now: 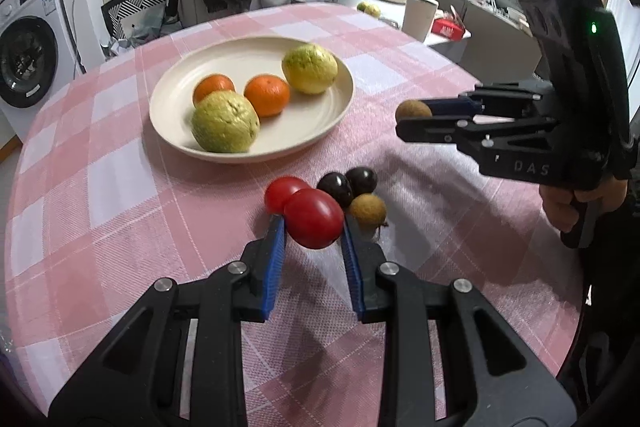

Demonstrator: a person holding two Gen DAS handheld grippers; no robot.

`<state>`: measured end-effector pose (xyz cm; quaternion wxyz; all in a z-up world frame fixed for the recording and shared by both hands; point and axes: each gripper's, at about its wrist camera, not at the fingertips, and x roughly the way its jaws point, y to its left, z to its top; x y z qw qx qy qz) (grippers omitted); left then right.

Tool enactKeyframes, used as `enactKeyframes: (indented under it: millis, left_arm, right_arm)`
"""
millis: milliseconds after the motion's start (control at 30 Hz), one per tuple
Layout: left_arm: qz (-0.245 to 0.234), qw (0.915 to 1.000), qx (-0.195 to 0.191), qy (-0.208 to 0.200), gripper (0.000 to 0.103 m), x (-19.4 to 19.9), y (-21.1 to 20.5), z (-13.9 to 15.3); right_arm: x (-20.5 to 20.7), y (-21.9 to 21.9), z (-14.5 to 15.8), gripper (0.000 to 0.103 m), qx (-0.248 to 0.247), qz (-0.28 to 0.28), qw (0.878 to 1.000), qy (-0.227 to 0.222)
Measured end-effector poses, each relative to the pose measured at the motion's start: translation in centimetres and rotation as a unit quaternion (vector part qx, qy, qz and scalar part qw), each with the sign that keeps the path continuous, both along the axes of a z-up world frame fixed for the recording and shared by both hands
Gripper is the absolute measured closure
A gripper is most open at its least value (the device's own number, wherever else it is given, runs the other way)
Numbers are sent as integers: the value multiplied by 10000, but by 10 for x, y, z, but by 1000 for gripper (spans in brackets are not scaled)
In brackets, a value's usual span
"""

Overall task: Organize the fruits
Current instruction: 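Grasp a red tomato with the left tool while the right tool holds the brown fruit, then carry the tomato and brown fruit onto the cream plate and open both tools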

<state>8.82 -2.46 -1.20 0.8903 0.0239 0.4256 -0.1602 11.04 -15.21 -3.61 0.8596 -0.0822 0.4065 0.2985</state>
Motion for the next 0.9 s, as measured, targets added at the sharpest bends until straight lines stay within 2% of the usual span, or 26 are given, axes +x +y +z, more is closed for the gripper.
enactKeyframes:
  millis: [167,500,700,900]
  left_arm:
    - [89,9995,-126,-264,78,-4,6,14]
    - [569,9960,-213,-658,78,-3,29,30]
    - [865,9936,-246,-682,78,7,39,33]
    - [887,9932,-157,-744,78,9,38,33]
  right_arm:
    - [-5,1,9,76,87,-40,9998,-166]
    - [-4,-2,24,76,423,-176,9984,-341]
    - [-1,3,35,76,507,-195,9978,-386]
    - [1,11,39,76,437,-149,9981,-415]
